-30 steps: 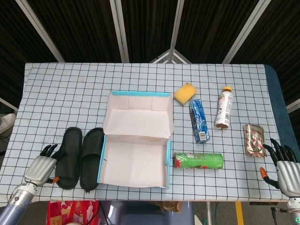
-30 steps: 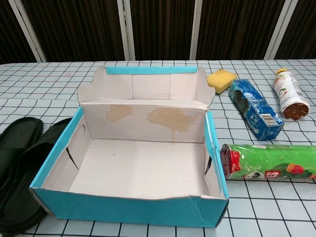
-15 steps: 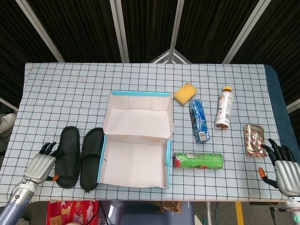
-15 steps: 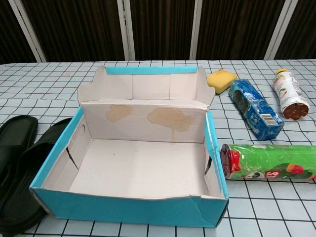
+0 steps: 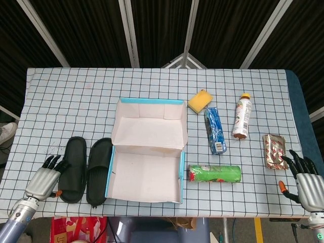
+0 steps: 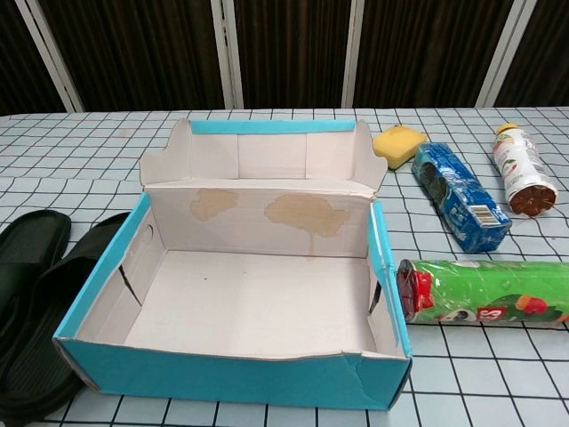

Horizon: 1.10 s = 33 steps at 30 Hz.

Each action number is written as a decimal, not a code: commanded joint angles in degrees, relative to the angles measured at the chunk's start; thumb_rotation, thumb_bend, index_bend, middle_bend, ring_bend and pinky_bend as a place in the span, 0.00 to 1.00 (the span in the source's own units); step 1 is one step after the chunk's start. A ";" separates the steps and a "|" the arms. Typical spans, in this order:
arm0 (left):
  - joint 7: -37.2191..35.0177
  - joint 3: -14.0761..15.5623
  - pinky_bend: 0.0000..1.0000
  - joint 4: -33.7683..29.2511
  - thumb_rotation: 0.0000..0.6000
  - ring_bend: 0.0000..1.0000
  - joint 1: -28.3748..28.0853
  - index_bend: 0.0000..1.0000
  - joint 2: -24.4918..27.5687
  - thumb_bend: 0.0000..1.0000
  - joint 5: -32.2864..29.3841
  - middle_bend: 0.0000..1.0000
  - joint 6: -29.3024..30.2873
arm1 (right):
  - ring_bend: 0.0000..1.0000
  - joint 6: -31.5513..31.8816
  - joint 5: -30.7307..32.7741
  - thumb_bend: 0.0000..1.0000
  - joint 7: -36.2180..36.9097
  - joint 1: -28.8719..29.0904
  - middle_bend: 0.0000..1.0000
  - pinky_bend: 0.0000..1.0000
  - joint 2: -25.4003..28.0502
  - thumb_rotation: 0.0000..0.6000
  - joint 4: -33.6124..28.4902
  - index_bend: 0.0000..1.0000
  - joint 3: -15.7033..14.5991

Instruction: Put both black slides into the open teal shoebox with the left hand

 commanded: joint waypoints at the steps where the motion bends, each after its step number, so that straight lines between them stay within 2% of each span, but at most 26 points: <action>1: 1.20 0.22 0.01 0.04 1.00 0.00 -0.04 0.19 -0.26 0.21 0.01 0.13 -0.10 | 0.13 -0.12 0.03 0.40 0.32 0.04 0.05 0.07 0.06 1.00 0.07 0.17 -0.02; 12: 3.90 0.17 0.01 0.48 1.00 0.00 -0.05 0.19 -1.47 0.22 0.13 0.17 0.66 | 0.13 -0.60 0.06 0.40 0.07 0.31 0.05 0.07 0.01 1.00 0.11 0.17 -0.09; 20: 8.42 -0.02 0.01 3.70 1.00 0.00 1.03 0.19 -4.80 0.29 -0.21 0.20 2.72 | 0.13 -1.10 -0.42 0.40 -0.05 0.70 0.05 0.07 -0.12 1.00 0.11 0.17 -0.29; 27: 8.27 -0.31 0.01 8.05 1.00 0.00 1.42 0.19 -8.22 0.33 0.65 0.21 4.21 | 0.13 -1.44 -0.72 0.40 0.08 1.03 0.05 0.07 -0.12 1.00 0.08 0.17 -0.39; 33: 8.40 -0.18 0.03 8.56 1.00 0.00 1.00 0.22 -8.58 0.48 1.31 0.26 3.95 | 0.13 -1.50 -0.75 0.40 0.34 1.10 0.05 0.07 -0.08 1.00 0.19 0.17 -0.44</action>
